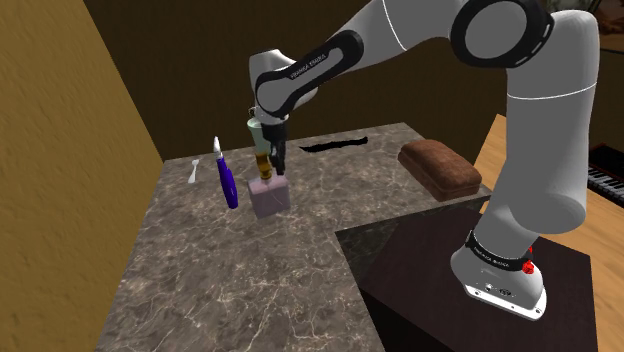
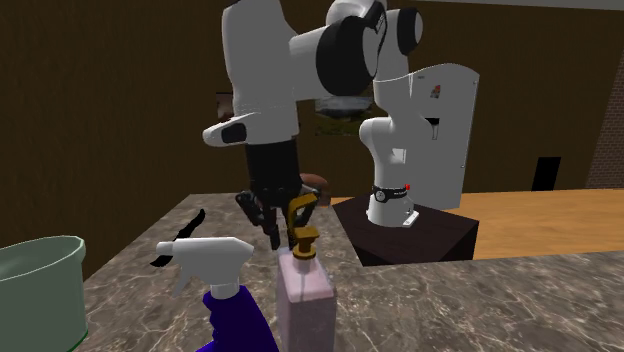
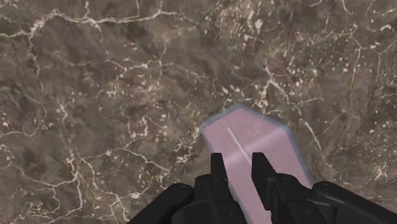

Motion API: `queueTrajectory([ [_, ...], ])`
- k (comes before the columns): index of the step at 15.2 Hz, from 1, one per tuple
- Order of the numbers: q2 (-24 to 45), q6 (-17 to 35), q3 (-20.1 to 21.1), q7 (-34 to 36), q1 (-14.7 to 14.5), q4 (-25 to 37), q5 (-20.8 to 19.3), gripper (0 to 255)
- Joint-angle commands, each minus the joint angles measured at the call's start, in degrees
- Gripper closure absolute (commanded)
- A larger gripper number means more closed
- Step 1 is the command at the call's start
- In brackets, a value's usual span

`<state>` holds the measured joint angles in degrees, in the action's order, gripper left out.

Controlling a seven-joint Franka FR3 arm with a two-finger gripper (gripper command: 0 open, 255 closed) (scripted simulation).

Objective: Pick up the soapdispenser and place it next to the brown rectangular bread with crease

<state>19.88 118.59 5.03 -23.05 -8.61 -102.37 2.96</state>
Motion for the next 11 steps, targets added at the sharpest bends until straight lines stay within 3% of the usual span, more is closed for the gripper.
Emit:
queueTrajectory([
  [1, -0.1, -1.4, 0.2, 0.1, -0.2, 0.4, 0.1, 255],
  [2, -0.1, -0.7, 0.1, 0.0, -0.1, 0.2, 0.1, 255],
  [3, -0.1, -0.7, 0.1, 0.0, -0.1, 0.2, 0.1, 0],
  [11, 6.2, -2.9, 4.3, -12.5, -5.0, 12.5, -7.3, 0],
])
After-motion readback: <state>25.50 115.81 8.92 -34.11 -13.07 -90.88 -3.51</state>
